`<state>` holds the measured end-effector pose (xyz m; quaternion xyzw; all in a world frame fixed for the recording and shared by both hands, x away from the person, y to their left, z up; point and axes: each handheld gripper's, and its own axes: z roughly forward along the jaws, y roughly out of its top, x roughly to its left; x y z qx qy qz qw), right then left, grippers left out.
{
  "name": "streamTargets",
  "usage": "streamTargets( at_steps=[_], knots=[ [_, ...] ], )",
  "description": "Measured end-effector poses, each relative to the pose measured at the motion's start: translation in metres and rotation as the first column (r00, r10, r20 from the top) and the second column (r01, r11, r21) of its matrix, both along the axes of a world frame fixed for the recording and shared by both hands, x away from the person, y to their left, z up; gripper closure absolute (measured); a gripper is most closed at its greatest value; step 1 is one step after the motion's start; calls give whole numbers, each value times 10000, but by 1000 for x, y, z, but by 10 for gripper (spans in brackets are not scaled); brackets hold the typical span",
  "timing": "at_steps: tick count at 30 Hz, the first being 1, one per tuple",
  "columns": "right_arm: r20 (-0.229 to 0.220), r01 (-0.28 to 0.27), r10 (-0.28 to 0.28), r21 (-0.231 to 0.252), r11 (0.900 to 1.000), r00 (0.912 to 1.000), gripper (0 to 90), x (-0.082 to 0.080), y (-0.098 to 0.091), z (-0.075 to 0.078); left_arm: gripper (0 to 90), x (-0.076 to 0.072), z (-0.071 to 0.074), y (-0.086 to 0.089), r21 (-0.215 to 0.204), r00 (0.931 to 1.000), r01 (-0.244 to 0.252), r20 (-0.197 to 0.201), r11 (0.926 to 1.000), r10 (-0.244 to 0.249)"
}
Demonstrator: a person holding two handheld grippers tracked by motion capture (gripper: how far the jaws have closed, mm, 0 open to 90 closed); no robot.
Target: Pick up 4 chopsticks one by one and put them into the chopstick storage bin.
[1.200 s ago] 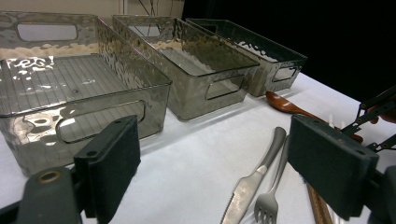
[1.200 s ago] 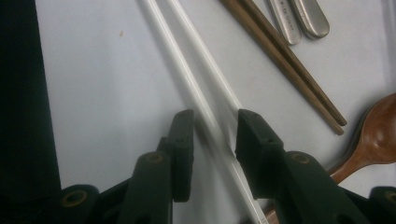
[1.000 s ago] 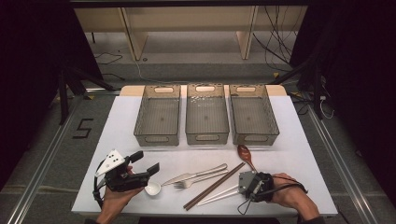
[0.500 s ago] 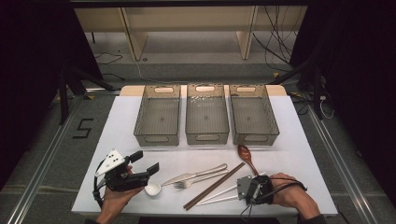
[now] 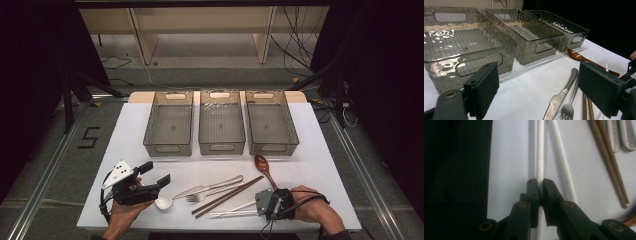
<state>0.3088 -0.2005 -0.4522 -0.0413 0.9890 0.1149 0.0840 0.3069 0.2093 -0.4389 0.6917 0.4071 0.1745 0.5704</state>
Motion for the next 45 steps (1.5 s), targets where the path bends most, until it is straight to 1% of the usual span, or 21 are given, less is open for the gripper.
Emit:
streamTargets(
  at_steps=[10, 17, 21, 23, 25, 26, 29, 30, 31, 32, 33, 34, 35, 36, 37, 38, 39, 40, 41, 42, 45],
  knots=[
    [50, 348, -352, 659, 9972, 9994, 847, 3, -4, 8, 170, 0, 0, 0, 1, 10000, -17, 11, 10000, 17],
    [-114, 369, -363, 536, 9979, 9993, 846, 3, -2, 3, 170, 0, 0, 0, -49, 10000, -44, 16, 10000, 44],
    [-74, 515, -510, 847, 9951, 9987, 847, 3, -5, 12, 170, 0, 0, 0, -18, 10000, -36, -9, 10000, 36],
    [-94, 825, -820, 1341, 9875, 9966, 847, 4, -5, 19, 170, 0, 0, 0, -23, 10000, -40, -4, 10000, 40],
    [-115, 983, -977, 1501, 9838, 9951, 847, 5, -4, 21, 170, 0, 0, 0, -58, 10000, -49, 14, 10000, 49],
    [-106, 1429, -1432, 1718, 9747, 9896, 847, 9, -3, 24, 170, 0, 0, 0, -63, 10000, -53, 15, 10000, 53],
    [-158, 2097, -2112, 2102, 9549, 9773, 848, 18, -2, 30, 170, 0, 0, 1, -38, 10000, -51, 32, 10000, 51],
    [-158, 2097, -2112, 2102, 9549, 9773, 848, 18, -2, 30, 170, 0, 0, 1, -57, 10000, -60, 25, 10000, 60],
    [-130, 2509, -2551, 2349, 9391, 9668, 847, 23, -1, 33, 170, 0, 0, 1, -45, 10000, -64, 34, 10000, 64],
    [-130, 2509, -2551, 2349, 9391, 9668, 847, 23, -1, 33, 170, 0, 0, 1, -45, 10000, -74, 35, 10000, 74],
    [-161, 2711, -2760, 2520, 9290, 9610, 847, 26, 1, 35, 170, 0, 0, 1, -49, 10000, -80, 31, 10000, 81],
    [-271, 3121, -3180, 2875, 9055, 9477, 847, 31, 3, 39, 170, 0, 0, 1, -52, 10000, -80, 32, 10000, 80],
    [-365, 3269, -3320, 3048, 8946, 9426, 847, 33, 4, 41, 170, 0, 0, 1, -51, 10000, -77, 33, 10000, 77],
    [-365, 3269, -3320, 3048, 8946, 9426, 847, 33, 4, 41, 170, 0, 0, 1, -50, 10000, -74, 31, 10000, 75],
    [-455, 3482, -3531, 3238, 8797, 9345, 847, 35, 5, 43, 170, 0, 0, 1, -59, 10000, -84, 19, 9999, 84],
    [-655, 3803, -3836, 3600, 8519, 9212, 847, 39, 9, 46, 170, 0, 0, 1, -50, 10000, -73, 27, 10000, 73],
    [-655, 3803, -3836, 3600, 8519, 9212, 847, 39, 9, 46, 170, 0, 0, 1, -54, 10000, -77, 29, 10000, 77],
    [-985, 4151, -4113, 3933, 8204, 9062, 847, 43, 13, 50, 170, 0, 0, 1, -53, 10000, -72, 25, 10000, 72],
    [-1153, 4318, -4237, 4075, 8047, 8984, 847, 45, 15, 51, 170, 0, 0, 1, -49, 10000, -74, 33, 10000, 74],
    [-1153, 4318, -4237, 4075, 8047, 8984, 847, 45, 15, 51, 170, 0, 0, 1, -49, 10000, -73, 38, 10000, 73],
    [-1361, 4591, -4469, 4306, 7770, 8841, 847, 51, 22, 55, 170, 0, 0, 1, -41, 10000, -72, 31, 10000, 72]
  ],
)
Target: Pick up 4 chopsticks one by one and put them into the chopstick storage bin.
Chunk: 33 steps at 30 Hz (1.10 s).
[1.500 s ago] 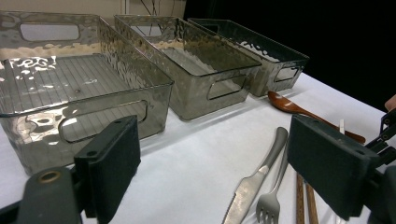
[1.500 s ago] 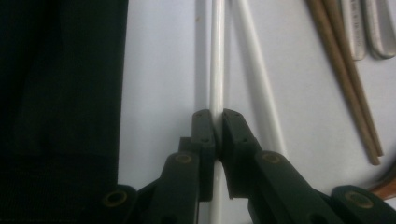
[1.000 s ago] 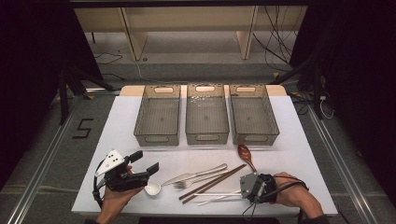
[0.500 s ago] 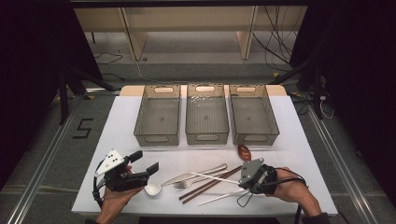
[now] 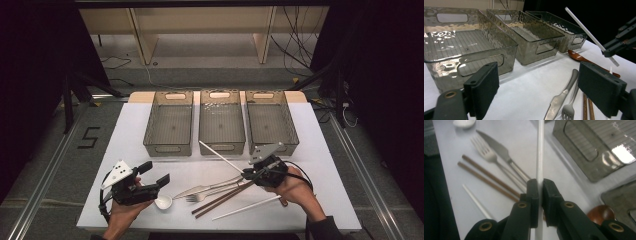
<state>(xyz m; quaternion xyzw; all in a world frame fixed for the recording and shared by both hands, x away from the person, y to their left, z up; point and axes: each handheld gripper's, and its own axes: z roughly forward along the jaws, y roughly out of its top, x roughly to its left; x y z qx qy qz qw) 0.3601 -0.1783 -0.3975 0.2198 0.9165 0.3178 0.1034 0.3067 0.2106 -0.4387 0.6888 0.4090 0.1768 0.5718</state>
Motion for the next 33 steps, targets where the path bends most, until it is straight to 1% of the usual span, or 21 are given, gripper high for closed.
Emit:
streamTargets(
  at_steps=[2, 7, 8, 12, 13, 14, 15, 16, 23, 26, 30, 31, 33],
  knots=[
    [-79, 91, -89, 249, 9996, 9999, 847, 4, 5, 2, 170, 0, 0, 0, -8, 10000, -7, 11, 10000, 7],
    [-250, 359, -343, 679, 9970, 9991, 847, 14, 18, 6, 170, 0, 0, 0, -12, 10000, -12, 17, 10000, 12],
    [-305, 473, -449, 852, 9952, 9985, 847, 17, 22, 8, 170, 0, 0, 0, -14, 10000, -12, 16, 10000, 12],
    [-298, 692, -663, 1097, 9916, 9974, 847, 24, 33, 12, 170, 0, 0, 0, -43, 10000, -15, 3, 10000, 15],
    [-376, 788, -748, 1191, 9897, 9965, 847, 26, 36, 13, 170, 0, 0, 0, -52, 10000, -15, 0, 10000, 15],
    [-352, 743, -703, 1289, 9889, 9969, 847, 28, 39, 14, 170, 0, 0, 0, -41, 10000, -22, 4, 10000, 22],
    [-325, 758, -721, 1332, 9882, 9969, 847, 33, 45, 15, 170, 0, 0, 1, -46, 10000, -16, 0, 10000, 16],
    [-325, 758, -721, 1332, 9882, 9969, 847, 33, 45, 15, 170, 0, 0, 1, -72, 10000, -25, 3, 10000, 25],
    [-365, 818, -770, 1589, 9839, 9964, 847, 47, 65, 18, 170, 0, 0, 1, -94, 10000, -32, 11, 10000, 33],
    [-303, 835, -797, 1559, 9842, 9964, 847, 54, 72, 20, 170, 0, 0, 1, -86, 10000, -29, 15, 10000, 29],
    [-334, 1013, -970, 1699, 9802, 9947, 847, 64, 83, 24, 170, 0, 0, 1, -94, 10000, -29, 9, 10000, 29],
    [-277, 1002, -968, 1755, 9794, 9949, 847, 67, 85, 24, 170, 0, 0, 2, -75, 10000, -14, 5, 10000, 14],
    [-411, 1109, -1050, 1863, 9762, 9936, 847, 74, 93, 26, 170, 0, 0, 2, -112, 10000, -38, 8, 9999, 38]
  ],
)
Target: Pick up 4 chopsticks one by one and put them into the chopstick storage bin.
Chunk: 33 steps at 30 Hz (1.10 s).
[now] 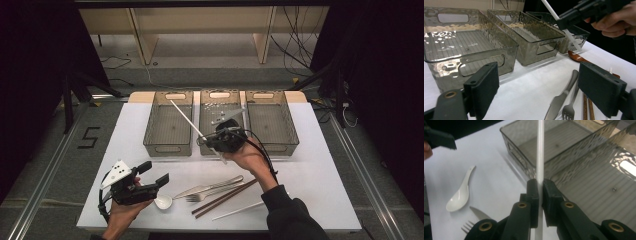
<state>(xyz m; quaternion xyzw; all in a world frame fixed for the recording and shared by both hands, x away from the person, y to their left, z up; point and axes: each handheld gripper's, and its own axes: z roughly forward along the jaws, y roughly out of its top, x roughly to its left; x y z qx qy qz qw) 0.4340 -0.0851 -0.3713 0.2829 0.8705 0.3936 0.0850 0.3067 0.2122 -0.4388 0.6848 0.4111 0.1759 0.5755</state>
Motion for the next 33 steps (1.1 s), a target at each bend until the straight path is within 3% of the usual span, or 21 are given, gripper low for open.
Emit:
streamTargets(
  at_steps=[12, 33],
  knots=[
    [-56, 166, -165, 233, 9996, 9998, 846, 22, 28, 6, 170, 0, 0, 1, -75, 10000, -15, -4, 10000, 15],
    [-385, 578, -555, 602, 9965, 9977, 847, 51, 57, 6, 170, -1, 1, 1, -128, 10000, 15, 17, 9999, -15]
  ],
)
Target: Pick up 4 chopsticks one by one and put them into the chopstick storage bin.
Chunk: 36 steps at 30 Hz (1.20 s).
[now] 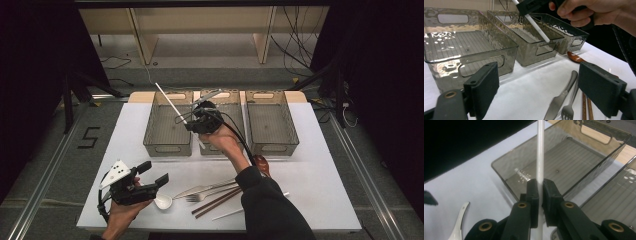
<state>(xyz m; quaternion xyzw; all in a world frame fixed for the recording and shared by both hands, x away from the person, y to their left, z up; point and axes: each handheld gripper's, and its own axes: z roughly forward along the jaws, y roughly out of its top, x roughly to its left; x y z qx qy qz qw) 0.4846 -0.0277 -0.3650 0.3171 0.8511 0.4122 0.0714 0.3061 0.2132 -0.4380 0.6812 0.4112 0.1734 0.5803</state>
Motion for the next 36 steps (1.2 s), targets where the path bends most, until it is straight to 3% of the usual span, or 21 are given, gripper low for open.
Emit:
streamTargets(
  at_steps=[13, 25, 36],
  knots=[
    [-517, 939, -910, 564, 9940, 9945, 846, 27, 25, -3, 170, 0, 0, 0, 7, 10000, 42, 13, 10000, -42],
    [-863, 1549, -1495, 596, 9861, 9850, 845, 41, 42, -15, 170, 0, 1, 1, -27, 10000, 53, 36, 10000, -53],
    [-1032, 2002, -1945, 478, 9786, 9755, 843, 47, 45, -25, 170, 0, 1, 0, -22, 10000, 60, 41, 10000, -60]
  ],
)
